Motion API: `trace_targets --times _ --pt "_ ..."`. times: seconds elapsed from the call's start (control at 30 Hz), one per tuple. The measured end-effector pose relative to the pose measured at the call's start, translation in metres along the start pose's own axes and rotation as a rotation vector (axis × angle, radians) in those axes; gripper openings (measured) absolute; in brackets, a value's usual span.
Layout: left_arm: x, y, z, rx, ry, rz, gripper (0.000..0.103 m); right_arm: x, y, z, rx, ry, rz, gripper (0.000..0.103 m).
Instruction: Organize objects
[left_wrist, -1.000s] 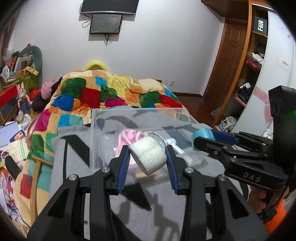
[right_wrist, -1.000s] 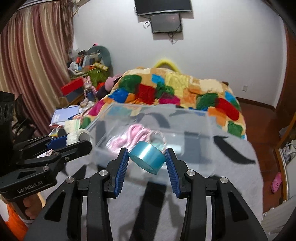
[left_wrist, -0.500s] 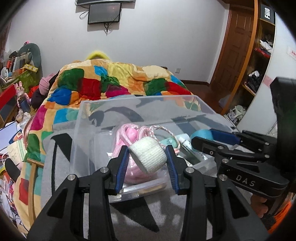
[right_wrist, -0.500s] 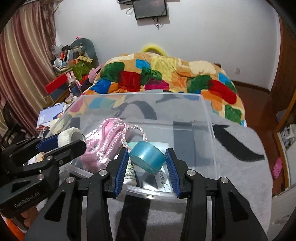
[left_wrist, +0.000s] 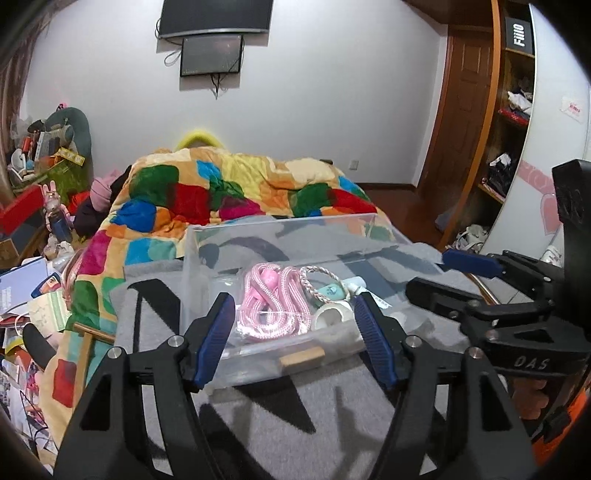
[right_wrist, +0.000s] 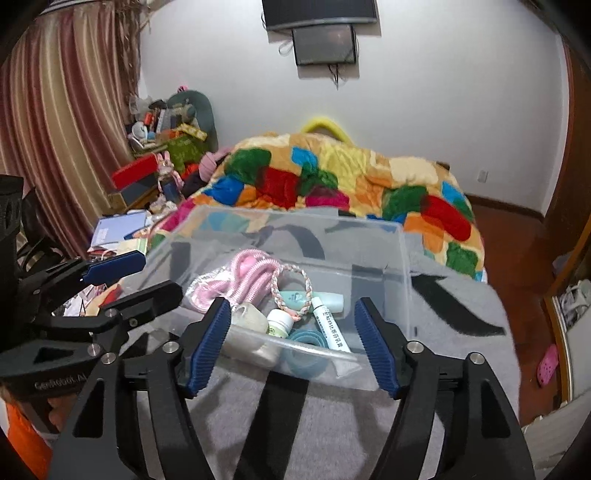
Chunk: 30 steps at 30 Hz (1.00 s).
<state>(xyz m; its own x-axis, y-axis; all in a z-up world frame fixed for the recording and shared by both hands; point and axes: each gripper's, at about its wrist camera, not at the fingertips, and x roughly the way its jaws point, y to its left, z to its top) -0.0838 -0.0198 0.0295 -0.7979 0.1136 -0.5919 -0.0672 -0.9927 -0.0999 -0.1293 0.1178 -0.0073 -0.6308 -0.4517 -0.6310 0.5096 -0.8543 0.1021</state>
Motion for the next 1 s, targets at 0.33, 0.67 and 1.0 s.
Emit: trace_targets --times 0.33,0.67,1.0 --pt "-0.026 -0.001 -0.023 -0.034 -0.070 0.014 0.097 -0.041 0.007 -0.026 -0.040 -0.098 -0.034 0.084" --pt "-0.025 -0.011 -0.045 -0.023 -0.047 0.015 0.097 -0.028 0.003 -0.049 -0.007 -0.057 -0.019 0.085" --pt "-0.022 -0.013 -0.048 -0.026 -0.037 0.010 0.097 -0.028 -0.006 -0.054 0.022 -0.054 -0.008 0.085"
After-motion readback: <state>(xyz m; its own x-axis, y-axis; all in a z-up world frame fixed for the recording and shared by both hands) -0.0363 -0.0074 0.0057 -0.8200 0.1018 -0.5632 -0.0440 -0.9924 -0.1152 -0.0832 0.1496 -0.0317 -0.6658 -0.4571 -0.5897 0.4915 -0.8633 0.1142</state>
